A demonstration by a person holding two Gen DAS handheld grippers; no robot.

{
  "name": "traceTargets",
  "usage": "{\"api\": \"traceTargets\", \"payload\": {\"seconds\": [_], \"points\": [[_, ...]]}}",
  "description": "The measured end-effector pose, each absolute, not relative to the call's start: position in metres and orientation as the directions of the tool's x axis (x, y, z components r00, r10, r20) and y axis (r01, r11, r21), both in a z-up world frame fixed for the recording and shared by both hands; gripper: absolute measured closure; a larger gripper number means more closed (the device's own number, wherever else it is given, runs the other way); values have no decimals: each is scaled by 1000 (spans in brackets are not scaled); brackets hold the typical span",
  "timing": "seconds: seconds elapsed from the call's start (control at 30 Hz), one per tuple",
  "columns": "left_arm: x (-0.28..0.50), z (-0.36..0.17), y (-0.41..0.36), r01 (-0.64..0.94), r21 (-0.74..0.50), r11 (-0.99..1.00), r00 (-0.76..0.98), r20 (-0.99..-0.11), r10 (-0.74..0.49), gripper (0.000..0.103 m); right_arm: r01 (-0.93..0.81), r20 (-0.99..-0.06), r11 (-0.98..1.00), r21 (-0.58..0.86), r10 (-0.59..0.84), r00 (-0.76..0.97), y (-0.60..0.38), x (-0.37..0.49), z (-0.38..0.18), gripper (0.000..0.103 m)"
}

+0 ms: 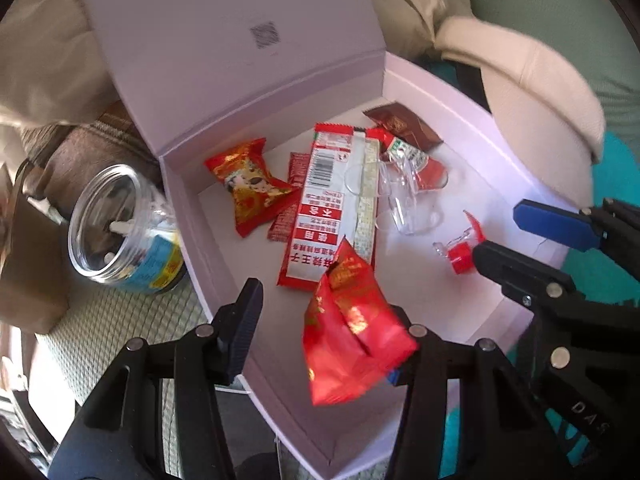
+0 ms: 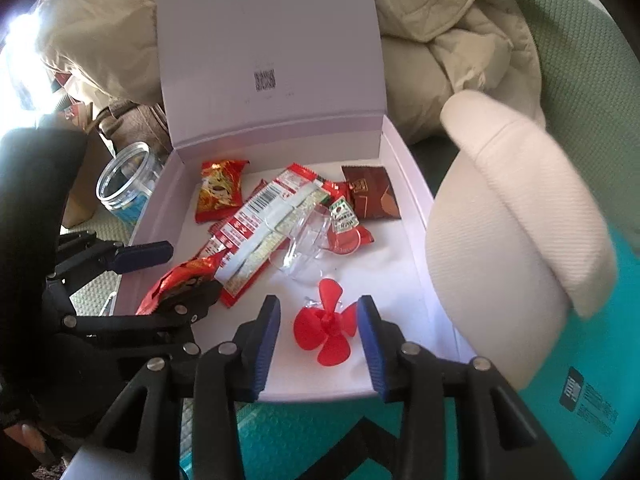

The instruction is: Organize objects

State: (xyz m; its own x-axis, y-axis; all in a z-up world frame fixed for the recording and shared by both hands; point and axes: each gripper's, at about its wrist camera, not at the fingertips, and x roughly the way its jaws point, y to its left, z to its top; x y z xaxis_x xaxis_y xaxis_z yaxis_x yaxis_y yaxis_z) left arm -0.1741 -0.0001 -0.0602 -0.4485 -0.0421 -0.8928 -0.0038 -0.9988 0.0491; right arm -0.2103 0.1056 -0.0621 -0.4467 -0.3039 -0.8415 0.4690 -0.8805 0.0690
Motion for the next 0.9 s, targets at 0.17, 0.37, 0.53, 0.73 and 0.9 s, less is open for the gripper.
{"api": "traceTargets", "payload": {"seconds": [0.17,0.37,0.53,0.73,0.9], "points": [[-159,-38,-33,26,28,-999,-492,-870,-37,54,468,-821,-883,48,-302,-485,106,-205,-41,59],[-165,-8,-42,40,37,-999,-542,-839,-52,54,476,-788,-878,41,-322,-525,117,-188,-14,57],[-151,15,-33,62,28,-998,-578,-814,-59,49,481,-756,-876,34,-337,-561,116,-175,3,53],[-130,40,-39,97,35,-995,-624,-776,-88,45,489,-711,-872,21,-357,-606,117,-154,27,50],[-113,54,-44,123,60,-991,-648,-751,-126,43,496,-680,-868,15,-372,-632,115,-135,42,45]]}}
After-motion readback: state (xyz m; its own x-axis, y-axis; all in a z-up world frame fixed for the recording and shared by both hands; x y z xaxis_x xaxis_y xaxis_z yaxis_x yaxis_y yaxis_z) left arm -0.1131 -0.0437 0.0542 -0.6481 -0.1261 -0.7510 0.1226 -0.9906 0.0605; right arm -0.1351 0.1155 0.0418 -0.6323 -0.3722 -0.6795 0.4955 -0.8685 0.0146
